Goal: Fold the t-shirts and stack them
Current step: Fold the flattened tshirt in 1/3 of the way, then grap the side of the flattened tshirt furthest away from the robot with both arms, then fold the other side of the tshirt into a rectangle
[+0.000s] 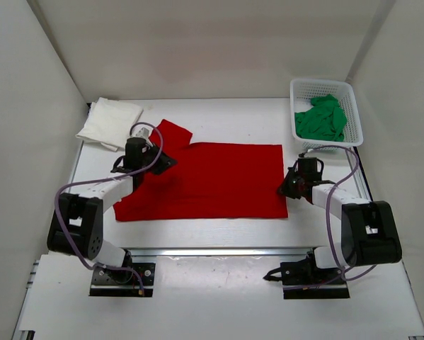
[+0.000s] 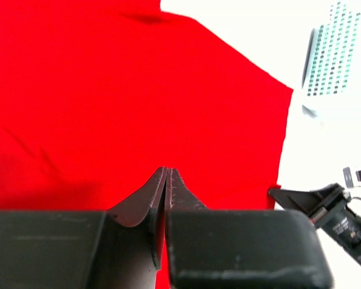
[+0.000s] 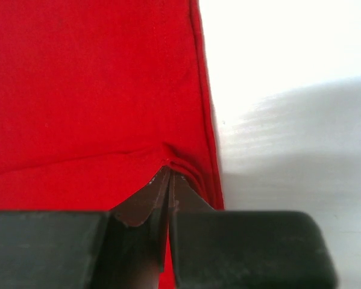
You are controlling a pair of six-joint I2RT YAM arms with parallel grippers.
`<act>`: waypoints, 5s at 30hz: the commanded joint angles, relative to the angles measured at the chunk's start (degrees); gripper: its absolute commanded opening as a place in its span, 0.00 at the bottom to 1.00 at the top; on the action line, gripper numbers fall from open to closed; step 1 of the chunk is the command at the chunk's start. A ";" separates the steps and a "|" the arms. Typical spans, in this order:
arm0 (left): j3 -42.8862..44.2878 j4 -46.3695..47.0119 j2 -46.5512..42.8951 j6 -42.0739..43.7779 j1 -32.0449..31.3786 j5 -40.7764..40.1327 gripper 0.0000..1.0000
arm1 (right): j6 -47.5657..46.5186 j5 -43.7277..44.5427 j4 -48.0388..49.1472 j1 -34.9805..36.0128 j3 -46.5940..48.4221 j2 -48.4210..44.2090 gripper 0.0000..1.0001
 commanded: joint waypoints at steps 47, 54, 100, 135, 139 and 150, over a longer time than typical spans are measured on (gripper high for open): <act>99.64 -36.22 70.24 31.13 5.66 -16.10 0.48 | 3.30 -16.76 15.63 9.79 -5.62 -4.45 0.14; 99.64 -34.98 70.59 31.13 5.57 -16.10 0.37 | 3.65 -17.99 15.72 8.66 -4.83 -4.35 0.14; 44.00 -6.68 26.56 13.11 5.93 0.43 0.00 | -7.51 20.25 -11.86 0.57 53.35 40.54 0.32; 14.65 0.26 -0.06 6.87 16.12 8.77 0.00 | -5.84 10.68 -4.68 -2.42 32.81 20.35 0.00; 9.47 -0.61 -5.52 5.99 18.75 12.19 0.00 | -5.75 8.82 -2.74 -2.42 26.66 13.93 0.00; -0.99 -10.45 -23.00 10.20 20.61 9.40 0.00 | -5.39 4.78 -0.62 -4.97 17.67 5.75 0.00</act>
